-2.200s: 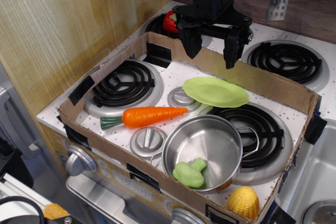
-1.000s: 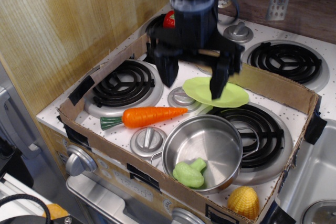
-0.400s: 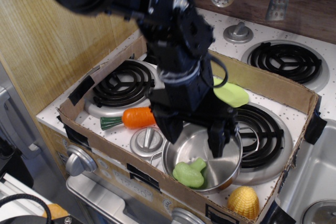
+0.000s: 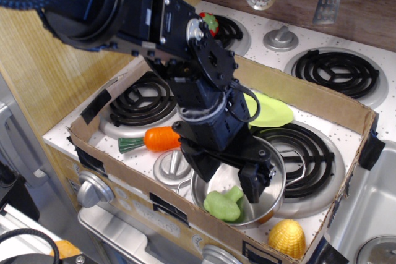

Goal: Take broccoli out of pan

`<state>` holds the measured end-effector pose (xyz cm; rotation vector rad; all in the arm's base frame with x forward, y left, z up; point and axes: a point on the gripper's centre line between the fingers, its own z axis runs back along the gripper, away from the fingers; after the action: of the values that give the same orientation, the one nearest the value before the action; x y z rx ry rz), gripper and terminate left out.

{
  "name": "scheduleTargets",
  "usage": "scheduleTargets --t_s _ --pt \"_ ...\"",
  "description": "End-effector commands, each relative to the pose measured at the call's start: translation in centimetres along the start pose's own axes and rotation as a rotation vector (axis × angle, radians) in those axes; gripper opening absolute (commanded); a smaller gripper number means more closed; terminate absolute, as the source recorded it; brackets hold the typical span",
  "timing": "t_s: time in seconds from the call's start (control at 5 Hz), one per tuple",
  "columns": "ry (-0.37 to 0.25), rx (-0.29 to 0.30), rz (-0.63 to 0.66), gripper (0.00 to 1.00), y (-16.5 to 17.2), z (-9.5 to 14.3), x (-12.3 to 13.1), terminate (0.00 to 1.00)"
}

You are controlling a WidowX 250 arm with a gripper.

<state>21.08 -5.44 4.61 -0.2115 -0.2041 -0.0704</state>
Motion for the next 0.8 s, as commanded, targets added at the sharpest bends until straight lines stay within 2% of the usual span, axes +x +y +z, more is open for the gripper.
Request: scheduleTargets --t_s 0.0,0.4,0.6 --pt "-0.05 0.042 -0.038 1.0 -0.7 -0.6 0.1 0.0" --pt "-0.087 0.094 -0.035 1.0 -0.3 -1.7 -0.3 0.0" --pt "-0.083 0.08 -0.038 1.0 0.2 -1.9 -0.4 0.0"
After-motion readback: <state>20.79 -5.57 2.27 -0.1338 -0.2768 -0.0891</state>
